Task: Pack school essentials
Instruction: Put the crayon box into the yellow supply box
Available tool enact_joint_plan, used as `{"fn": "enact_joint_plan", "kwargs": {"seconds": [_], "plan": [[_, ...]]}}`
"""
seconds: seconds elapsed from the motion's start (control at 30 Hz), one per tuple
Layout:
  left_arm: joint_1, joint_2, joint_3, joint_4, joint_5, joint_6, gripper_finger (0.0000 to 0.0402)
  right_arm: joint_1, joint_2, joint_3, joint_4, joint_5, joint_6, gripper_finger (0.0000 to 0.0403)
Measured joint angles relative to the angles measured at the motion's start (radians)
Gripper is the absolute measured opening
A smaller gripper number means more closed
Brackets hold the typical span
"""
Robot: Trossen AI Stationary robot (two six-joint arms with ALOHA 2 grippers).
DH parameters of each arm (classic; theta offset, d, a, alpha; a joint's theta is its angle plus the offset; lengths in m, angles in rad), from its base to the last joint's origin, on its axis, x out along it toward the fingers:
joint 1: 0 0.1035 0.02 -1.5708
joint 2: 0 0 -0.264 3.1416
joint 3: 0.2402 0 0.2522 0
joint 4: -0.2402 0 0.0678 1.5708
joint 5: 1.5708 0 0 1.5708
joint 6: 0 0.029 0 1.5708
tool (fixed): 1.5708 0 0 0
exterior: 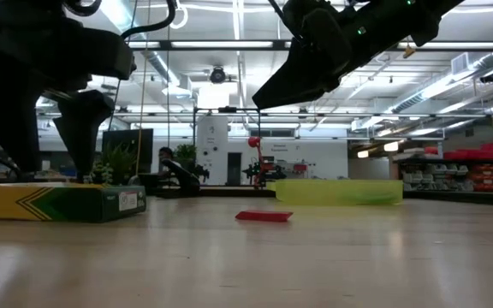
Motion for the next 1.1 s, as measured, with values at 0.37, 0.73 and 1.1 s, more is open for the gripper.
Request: {"fn": "enact_joint_plan", "kwargs": {"seconds": [0.37, 0.73, 1.1], "plan": [[-0.013, 0.082, -0.003, -0.011, -0.003, 0.018, 0.0396, 0.000, 0.000, 0.000, 0.006, 0.000, 0.000, 0.0185], [-0.010, 0.080, -0.002, -0.008, 0.000, 0.029, 0.0395, 0.000, 0.000, 0.000, 0.007, 0.000, 0.000, 0.0185], [-0.012, 0.080, -0.002, -0.009, 0.023, 0.065, 0.0318, 0.000, 0.000, 0.000, 0.007, 0.000, 0.000, 0.0185]]}}
